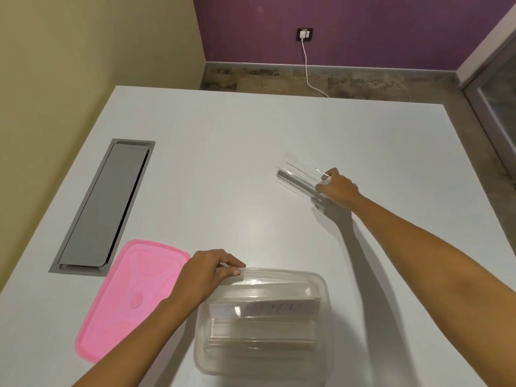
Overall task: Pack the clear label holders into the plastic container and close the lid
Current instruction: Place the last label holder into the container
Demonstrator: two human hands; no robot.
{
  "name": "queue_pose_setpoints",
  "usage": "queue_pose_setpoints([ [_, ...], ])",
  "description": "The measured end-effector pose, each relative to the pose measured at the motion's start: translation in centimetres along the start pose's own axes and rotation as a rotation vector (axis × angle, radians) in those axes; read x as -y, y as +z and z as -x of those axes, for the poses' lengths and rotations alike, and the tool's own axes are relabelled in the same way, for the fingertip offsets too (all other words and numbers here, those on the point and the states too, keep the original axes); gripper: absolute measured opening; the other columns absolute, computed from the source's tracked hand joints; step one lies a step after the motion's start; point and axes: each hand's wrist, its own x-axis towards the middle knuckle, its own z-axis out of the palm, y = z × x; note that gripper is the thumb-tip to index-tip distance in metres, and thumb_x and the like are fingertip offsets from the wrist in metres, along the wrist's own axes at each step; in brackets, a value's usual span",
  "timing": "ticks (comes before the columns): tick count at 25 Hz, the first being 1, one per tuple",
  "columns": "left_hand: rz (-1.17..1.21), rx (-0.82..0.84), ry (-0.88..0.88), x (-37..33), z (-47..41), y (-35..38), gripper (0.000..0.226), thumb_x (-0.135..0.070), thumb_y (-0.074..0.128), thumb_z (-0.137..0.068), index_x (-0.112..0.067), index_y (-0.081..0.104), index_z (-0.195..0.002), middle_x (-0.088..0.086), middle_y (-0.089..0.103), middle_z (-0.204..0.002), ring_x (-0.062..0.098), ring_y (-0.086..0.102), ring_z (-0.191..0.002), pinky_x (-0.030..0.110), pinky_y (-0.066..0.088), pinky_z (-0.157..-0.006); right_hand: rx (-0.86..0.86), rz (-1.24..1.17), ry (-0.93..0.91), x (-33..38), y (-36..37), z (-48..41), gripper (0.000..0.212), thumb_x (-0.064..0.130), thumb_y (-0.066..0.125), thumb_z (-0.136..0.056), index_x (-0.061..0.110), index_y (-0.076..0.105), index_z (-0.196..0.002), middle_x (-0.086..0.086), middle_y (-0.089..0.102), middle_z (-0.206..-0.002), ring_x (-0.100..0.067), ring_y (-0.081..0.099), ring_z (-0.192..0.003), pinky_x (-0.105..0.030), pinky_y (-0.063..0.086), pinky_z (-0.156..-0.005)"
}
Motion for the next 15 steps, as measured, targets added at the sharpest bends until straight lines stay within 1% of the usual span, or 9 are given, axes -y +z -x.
queue_pose_setpoints([
  [2,-0.001,-0.023,0.0,-0.1,0.3,0.1,0.009,-0.033,0.07,-0.08,-0.038,0.074,-0.087,-0.017,0.072,-0.091,0.001,0.063,-0.086,0.029,0.052,-0.079,0.065,-0.09,-0.012,-0.2,-0.4,2.1,0.061,0.041,0.074,-0.071,0.023,0.04,-0.118,-0.001,0.053,-0.106,-0.026,0.056,-0.09,-0.033,0.041,-0.076],
  [3,-0.008,-0.039,0.0,-0.2,0.4,0.2,0.009,-0.033,0.07,-0.08,-0.038,0.073,-0.086,-0.016,0.072,-0.091,0.002,0.063,-0.087,0.026,0.051,-0.077,0.055,-0.125,-0.028,-0.5,-0.6,3.3,0.066,0.042,0.077,-0.069,0.023,0.04,-0.12,0.0,0.051,-0.104,-0.024,0.057,-0.087,-0.033,0.043,-0.074],
  [5,-0.035,-0.062,0.0,-0.4,0.6,0.2,0.01,-0.033,0.069,-0.081,-0.038,0.073,-0.089,-0.016,0.072,-0.094,0.003,0.063,-0.088,0.02,0.047,-0.072,0.014,-0.196,-0.076,-0.9,-0.6,5.5,0.063,0.039,0.078,-0.071,0.022,0.045,-0.122,0.001,0.049,-0.098,-0.02,0.054,-0.083,-0.032,0.043,-0.073],
  [7,-0.042,-0.057,0.006,-0.6,0.8,0.3,0.017,-0.031,0.068,-0.083,-0.036,0.071,-0.099,-0.015,0.071,-0.102,0.004,0.063,-0.094,0.02,0.047,-0.075,0.016,-0.344,-0.125,-0.9,-0.4,7.8,0.048,0.035,0.077,-0.075,0.022,0.055,-0.116,-0.001,0.049,-0.099,-0.024,0.055,-0.086,-0.033,0.047,-0.076],
  [9,-0.052,-0.061,0.041,-1.0,1.3,0.6,0.031,-0.027,0.068,-0.084,-0.035,0.064,-0.113,-0.015,0.066,-0.116,0.006,0.06,-0.105,0.023,0.047,-0.085,0.046,-0.487,-0.153,-0.8,-0.2,10.3,0.033,0.033,0.077,-0.077,0.02,0.063,-0.104,-0.004,0.053,-0.108,-0.029,0.058,-0.092,-0.038,0.053,-0.08],
  [10,-0.065,-0.083,0.073,-1.3,1.6,0.8,0.04,-0.026,0.068,-0.084,-0.035,0.058,-0.121,-0.015,0.062,-0.124,0.007,0.057,-0.111,0.024,0.045,-0.089,0.057,-0.531,-0.166,-0.7,-0.1,11.7,0.037,0.033,0.076,-0.078,0.017,0.064,-0.108,-0.004,0.055,-0.114,-0.027,0.06,-0.098,-0.04,0.054,-0.085],
  [11,-0.071,-0.114,0.111,-1.6,2.0,1.0,0.049,-0.026,0.069,-0.083,-0.036,0.051,-0.128,-0.015,0.055,-0.131,0.007,0.053,-0.117,0.024,0.043,-0.091,0.058,-0.567,-0.168,-0.6,0.0,13.1,0.045,0.033,0.076,-0.078,0.016,0.062,-0.117,-0.002,0.055,-0.12,-0.023,0.06,-0.105,-0.039,0.052,-0.091],
  [12,-0.066,-0.148,0.152,-2.0,2.5,1.2,0.059,-0.026,0.07,-0.083,-0.036,0.044,-0.134,-0.016,0.049,-0.137,0.006,0.048,-0.122,0.022,0.04,-0.093,0.051,-0.588,-0.168,-0.6,0.0,14.4,0.051,0.032,0.077,-0.078,0.017,0.06,-0.124,0.001,0.056,-0.124,-0.019,0.058,-0.11,-0.035,0.049,-0.095],
  [15,0.047,-0.231,0.237,-3.1,3.5,1.3,0.077,-0.021,0.073,-0.079,-0.035,0.031,-0.142,-0.017,0.038,-0.141,0.003,0.041,-0.125,0.02,0.036,-0.095,0.072,-0.597,-0.208,-0.5,0.1,18.2,0.053,0.028,0.078,-0.076,0.021,0.061,-0.126,0.006,0.061,-0.124,-0.012,0.058,-0.113,-0.024,0.043,-0.093],
])
